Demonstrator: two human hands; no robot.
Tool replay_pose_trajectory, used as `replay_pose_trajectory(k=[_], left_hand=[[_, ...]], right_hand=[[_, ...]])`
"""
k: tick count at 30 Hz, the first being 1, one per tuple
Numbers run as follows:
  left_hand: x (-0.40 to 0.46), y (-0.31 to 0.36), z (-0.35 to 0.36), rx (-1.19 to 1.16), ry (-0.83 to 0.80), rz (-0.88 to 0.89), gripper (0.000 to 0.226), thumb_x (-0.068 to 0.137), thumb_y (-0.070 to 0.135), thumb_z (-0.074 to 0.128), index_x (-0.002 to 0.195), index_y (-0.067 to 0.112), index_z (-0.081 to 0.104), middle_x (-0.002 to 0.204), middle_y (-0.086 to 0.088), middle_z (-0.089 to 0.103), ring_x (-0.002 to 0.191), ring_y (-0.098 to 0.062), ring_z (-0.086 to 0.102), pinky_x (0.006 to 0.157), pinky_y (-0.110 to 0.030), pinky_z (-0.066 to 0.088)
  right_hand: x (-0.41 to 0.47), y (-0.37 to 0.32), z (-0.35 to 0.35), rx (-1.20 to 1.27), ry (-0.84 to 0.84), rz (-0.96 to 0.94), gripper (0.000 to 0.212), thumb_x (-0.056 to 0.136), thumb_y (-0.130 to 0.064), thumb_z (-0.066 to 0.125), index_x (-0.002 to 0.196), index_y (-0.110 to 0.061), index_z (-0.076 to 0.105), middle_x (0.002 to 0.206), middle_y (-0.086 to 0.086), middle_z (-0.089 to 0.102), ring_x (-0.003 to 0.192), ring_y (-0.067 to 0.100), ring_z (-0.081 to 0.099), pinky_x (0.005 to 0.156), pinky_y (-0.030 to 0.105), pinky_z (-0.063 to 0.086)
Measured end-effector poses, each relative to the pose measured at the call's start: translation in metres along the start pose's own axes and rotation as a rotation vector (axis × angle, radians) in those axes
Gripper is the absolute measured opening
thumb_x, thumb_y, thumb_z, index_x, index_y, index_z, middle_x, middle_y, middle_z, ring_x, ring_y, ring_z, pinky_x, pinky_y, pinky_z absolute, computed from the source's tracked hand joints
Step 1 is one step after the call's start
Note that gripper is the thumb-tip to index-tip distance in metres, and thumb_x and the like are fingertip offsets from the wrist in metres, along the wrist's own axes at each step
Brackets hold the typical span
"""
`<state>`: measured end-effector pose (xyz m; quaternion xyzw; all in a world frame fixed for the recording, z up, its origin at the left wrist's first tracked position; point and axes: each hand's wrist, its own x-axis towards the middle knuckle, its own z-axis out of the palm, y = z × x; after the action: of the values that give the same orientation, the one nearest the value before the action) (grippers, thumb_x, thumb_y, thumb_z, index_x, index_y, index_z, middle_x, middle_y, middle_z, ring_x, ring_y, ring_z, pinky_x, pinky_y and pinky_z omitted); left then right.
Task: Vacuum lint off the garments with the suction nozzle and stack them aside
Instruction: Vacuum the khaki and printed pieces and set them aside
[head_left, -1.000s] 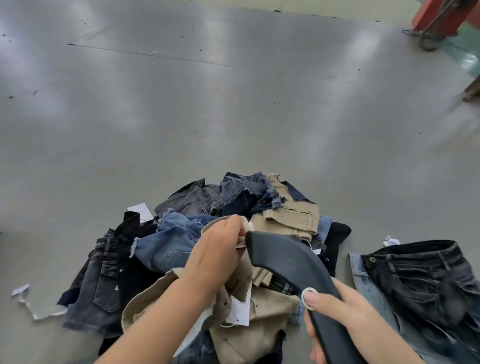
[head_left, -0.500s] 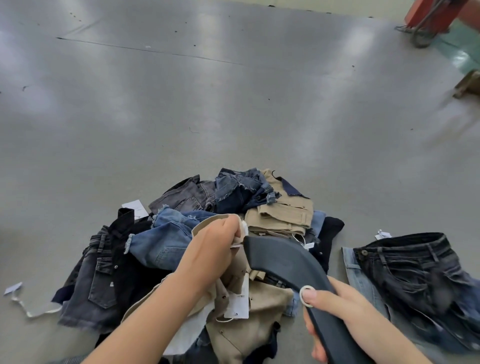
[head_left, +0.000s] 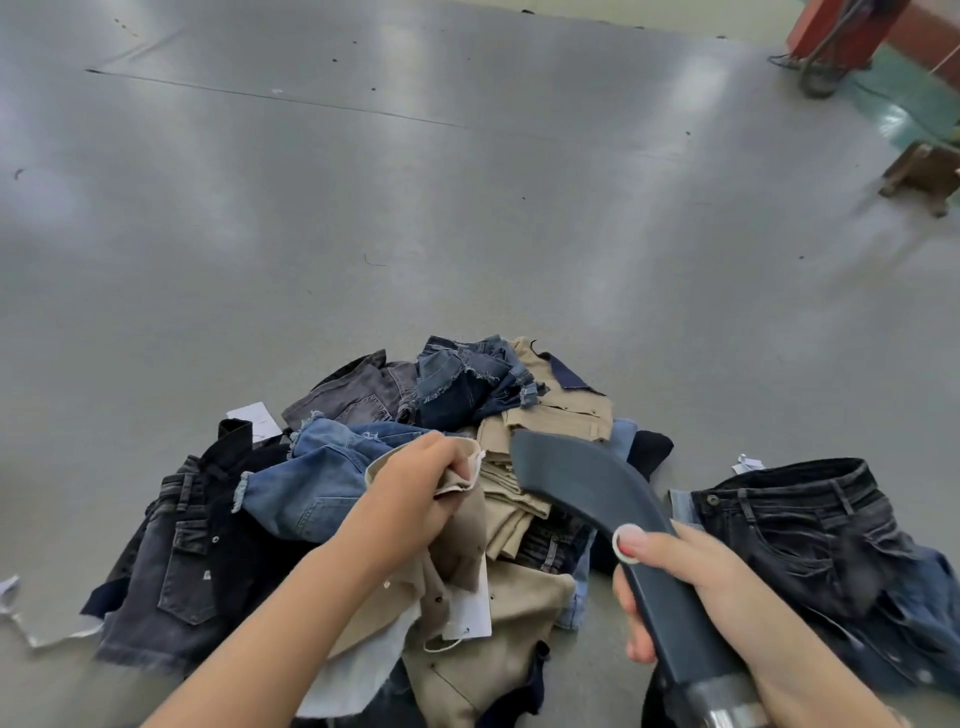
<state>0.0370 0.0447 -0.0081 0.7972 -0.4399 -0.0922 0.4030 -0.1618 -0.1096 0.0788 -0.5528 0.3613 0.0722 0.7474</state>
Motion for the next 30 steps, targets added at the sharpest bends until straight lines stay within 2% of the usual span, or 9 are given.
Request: replay_pose_trajectory(k=[3,5,8,13,17,19,22,26,30], left_hand=[[-0.001,-0.004,0.002,-0.065,-0.022,-0.079,0.037,0.078,0.001,0.073,0.072,0.03,0.05,0.084,0.011,0.065,0.08,0.0,0.058,0.071,-0.014,0.042],[-0.003,-0.005,0.004,-0.107,-0.023,-0.112,0.044,0.077,-0.004,0.07,0.069,0.033,0.05,0.083,0.017,0.067,0.081,0.004,0.062,0.07,-0.011,0.044],[-0.006,-0.003,0.006,-0.148,-0.019,-0.113,0.045,0.075,-0.011,0.069,0.067,0.03,0.052,0.082,0.024,0.068,0.085,0.008,0.065,0.071,-0.01,0.048],[-0.005,0.002,0.001,-0.177,0.034,-0.068,0.043,0.074,-0.013,0.07,0.066,0.026,0.051,0.085,0.035,0.067,0.09,0.008,0.066,0.072,-0.012,0.051],[-0.004,-0.001,-0.002,-0.133,0.045,-0.075,0.048,0.072,-0.016,0.068,0.065,0.028,0.05,0.082,0.03,0.067,0.09,0.01,0.065,0.072,-0.013,0.051],[-0.005,-0.002,0.0,-0.113,0.034,-0.071,0.042,0.072,-0.016,0.067,0.065,0.022,0.052,0.085,0.025,0.067,0.091,0.013,0.063,0.072,-0.012,0.05],[-0.005,-0.002,0.001,-0.098,0.018,-0.052,0.028,0.071,-0.017,0.067,0.069,0.008,0.057,0.085,0.017,0.068,0.09,0.015,0.061,0.073,-0.017,0.052],[-0.005,-0.003,0.0,-0.109,0.003,-0.015,0.032,0.061,-0.028,0.058,0.068,0.003,0.055,0.088,0.02,0.067,0.094,0.008,0.064,0.073,-0.021,0.054],[-0.005,0.001,0.001,-0.131,0.002,0.011,0.034,0.06,-0.029,0.057,0.068,0.004,0.054,0.091,0.016,0.069,0.097,0.011,0.062,0.075,-0.016,0.053]], right_hand=[[-0.005,0.007,0.008,-0.004,-0.086,0.033,0.038,0.067,-0.027,0.069,0.088,-0.002,0.05,0.061,0.02,0.056,0.038,0.028,0.053,0.045,0.034,0.046],[-0.003,0.009,0.013,0.0,-0.099,0.063,0.036,0.068,-0.026,0.069,0.087,-0.003,0.049,0.06,0.019,0.056,0.038,0.028,0.053,0.045,0.033,0.047],[0.005,0.009,0.015,0.035,-0.047,0.088,0.039,0.066,-0.02,0.076,0.087,-0.004,0.048,0.058,0.017,0.057,0.037,0.027,0.053,0.044,0.031,0.049],[0.017,0.005,0.004,0.135,0.094,0.155,0.028,0.074,-0.023,0.068,0.082,-0.002,0.052,0.053,0.014,0.057,0.036,0.026,0.053,0.04,0.027,0.047],[0.01,0.007,-0.003,0.14,0.051,0.095,0.039,0.064,-0.027,0.072,0.086,-0.002,0.052,0.06,0.017,0.058,0.037,0.028,0.053,0.044,0.031,0.05],[0.006,0.012,0.0,0.112,-0.026,0.094,0.043,0.062,-0.023,0.078,0.088,-0.002,0.051,0.061,0.019,0.057,0.037,0.029,0.053,0.045,0.034,0.051],[0.007,0.018,0.009,0.071,-0.089,0.11,0.038,0.065,-0.026,0.073,0.086,-0.003,0.049,0.062,0.02,0.058,0.037,0.029,0.054,0.045,0.033,0.051],[0.018,0.013,0.011,0.116,0.001,0.155,0.042,0.059,-0.025,0.075,0.085,-0.002,0.051,0.059,0.017,0.058,0.037,0.027,0.052,0.046,0.032,0.049],[0.024,0.002,0.002,0.208,0.115,0.177,0.023,0.079,-0.02,0.067,0.079,-0.001,0.054,0.058,0.015,0.056,0.037,0.025,0.049,0.042,0.028,0.048]])
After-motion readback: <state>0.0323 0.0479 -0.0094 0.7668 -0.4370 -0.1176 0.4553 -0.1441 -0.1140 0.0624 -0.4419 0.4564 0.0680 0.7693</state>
